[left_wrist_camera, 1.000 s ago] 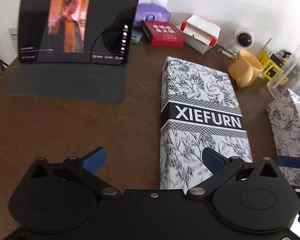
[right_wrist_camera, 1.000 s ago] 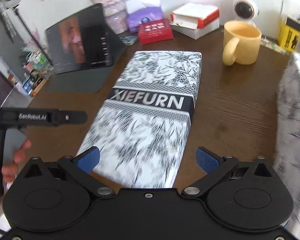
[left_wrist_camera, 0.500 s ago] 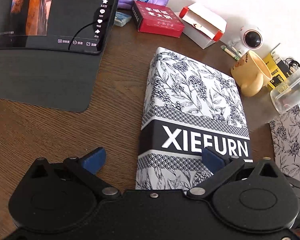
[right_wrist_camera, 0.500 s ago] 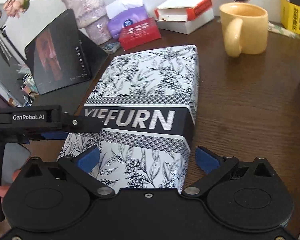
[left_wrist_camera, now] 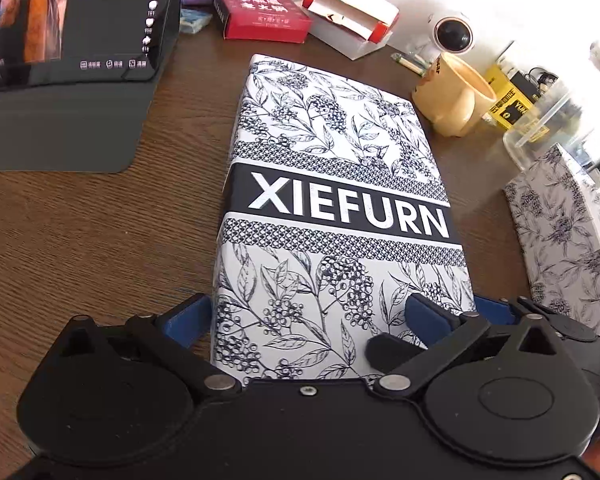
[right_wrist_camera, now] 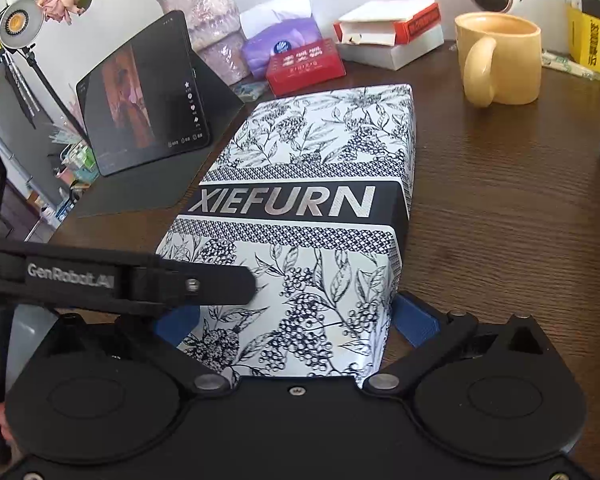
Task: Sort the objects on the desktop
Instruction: 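Grasp the XIEFURN floral box with the left tool while the right tool grasps it too, then lift the XIEFURN box with both tools and carry it toward the storage box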
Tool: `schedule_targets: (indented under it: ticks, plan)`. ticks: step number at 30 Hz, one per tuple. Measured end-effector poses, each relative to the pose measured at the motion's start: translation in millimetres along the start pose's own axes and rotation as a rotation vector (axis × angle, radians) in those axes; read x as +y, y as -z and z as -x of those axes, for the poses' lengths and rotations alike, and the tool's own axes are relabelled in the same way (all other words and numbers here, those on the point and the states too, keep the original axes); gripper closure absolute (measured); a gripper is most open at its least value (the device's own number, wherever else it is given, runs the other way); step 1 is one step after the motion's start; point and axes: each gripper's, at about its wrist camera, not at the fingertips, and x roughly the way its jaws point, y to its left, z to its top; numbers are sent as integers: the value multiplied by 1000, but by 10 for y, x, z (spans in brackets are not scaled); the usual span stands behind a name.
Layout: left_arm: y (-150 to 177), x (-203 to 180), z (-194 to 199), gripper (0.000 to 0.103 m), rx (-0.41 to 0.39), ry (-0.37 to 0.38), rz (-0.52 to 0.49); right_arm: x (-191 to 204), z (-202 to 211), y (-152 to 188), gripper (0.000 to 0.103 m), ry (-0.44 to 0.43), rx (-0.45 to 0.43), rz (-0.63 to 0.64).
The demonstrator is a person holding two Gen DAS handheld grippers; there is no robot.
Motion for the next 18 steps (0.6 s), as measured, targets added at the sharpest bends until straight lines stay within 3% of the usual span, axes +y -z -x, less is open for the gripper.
schedule_targets:
  ticks: [11,18]
  plan:
    - [97,-39,123,2,-11,-10,38,132,324,74,0,22,-44,43]
    - [203,-123,488,3,-36,10,20,274,775,211,0,38,-105,27]
